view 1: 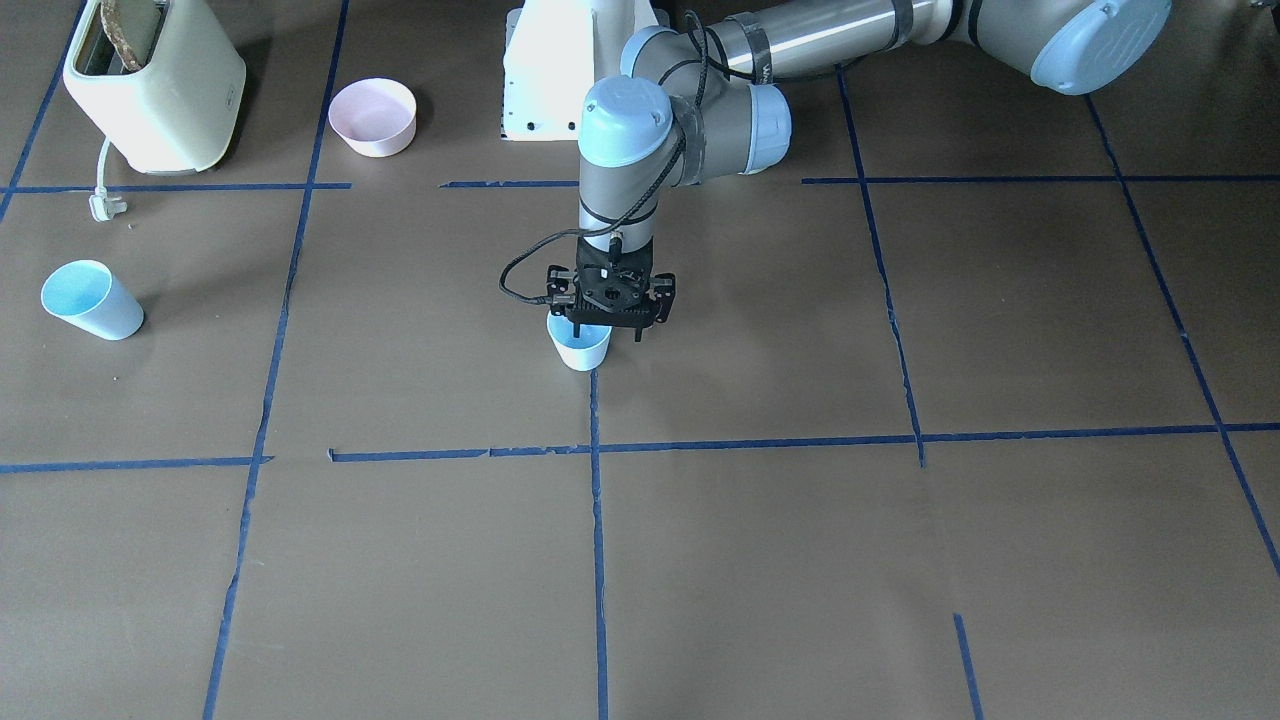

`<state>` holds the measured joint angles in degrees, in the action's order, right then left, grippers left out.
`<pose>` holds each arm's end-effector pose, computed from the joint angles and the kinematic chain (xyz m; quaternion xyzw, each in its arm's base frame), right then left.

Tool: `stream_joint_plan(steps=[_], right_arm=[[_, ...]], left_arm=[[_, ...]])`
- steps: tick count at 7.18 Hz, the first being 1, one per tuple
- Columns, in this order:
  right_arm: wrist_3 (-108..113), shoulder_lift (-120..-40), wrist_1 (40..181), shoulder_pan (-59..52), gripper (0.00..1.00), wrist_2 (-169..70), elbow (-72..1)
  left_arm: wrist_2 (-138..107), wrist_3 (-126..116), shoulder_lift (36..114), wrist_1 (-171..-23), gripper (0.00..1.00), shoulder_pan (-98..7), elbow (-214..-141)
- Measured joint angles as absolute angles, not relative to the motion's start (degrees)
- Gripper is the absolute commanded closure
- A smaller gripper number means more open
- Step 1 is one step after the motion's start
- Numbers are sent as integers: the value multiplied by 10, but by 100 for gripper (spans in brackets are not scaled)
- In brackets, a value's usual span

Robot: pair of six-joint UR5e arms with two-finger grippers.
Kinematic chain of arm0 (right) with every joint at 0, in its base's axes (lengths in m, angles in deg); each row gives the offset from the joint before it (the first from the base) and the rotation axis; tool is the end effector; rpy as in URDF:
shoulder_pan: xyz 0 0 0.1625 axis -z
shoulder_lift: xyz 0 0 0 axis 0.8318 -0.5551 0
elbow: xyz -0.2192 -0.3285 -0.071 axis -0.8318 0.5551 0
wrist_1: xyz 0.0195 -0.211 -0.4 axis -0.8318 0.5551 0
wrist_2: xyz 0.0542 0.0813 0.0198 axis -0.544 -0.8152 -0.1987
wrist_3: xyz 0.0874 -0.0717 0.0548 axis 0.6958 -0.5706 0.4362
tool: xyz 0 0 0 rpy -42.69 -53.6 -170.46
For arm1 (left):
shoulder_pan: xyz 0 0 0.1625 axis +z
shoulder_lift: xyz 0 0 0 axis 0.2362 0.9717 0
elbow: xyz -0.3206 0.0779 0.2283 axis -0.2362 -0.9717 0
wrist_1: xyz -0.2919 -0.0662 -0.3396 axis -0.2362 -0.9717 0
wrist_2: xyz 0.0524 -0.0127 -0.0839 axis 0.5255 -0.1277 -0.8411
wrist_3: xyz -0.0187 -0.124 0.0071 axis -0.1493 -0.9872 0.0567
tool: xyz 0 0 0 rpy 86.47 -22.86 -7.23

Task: Stack blue cups with both arms
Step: 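Set the cup down upright, open the left gripper and lift away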

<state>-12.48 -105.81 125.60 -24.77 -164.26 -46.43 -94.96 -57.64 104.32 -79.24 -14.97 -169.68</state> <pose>-0.0376 -0.4976 0.5724 0.0152 -0.4078 -0.0835 0.9091 0.6335 -0.4704 0.1361 0.1058 0.4202 -0.0061 0.9012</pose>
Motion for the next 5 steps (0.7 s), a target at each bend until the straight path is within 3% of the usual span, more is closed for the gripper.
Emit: stream_joint_plan(steps=[5], right_arm=[[6, -1076, 1174, -176, 0, -1652, -463]], left_arm=[[-1010, -548, 962, -669, 0, -268, -1930]])
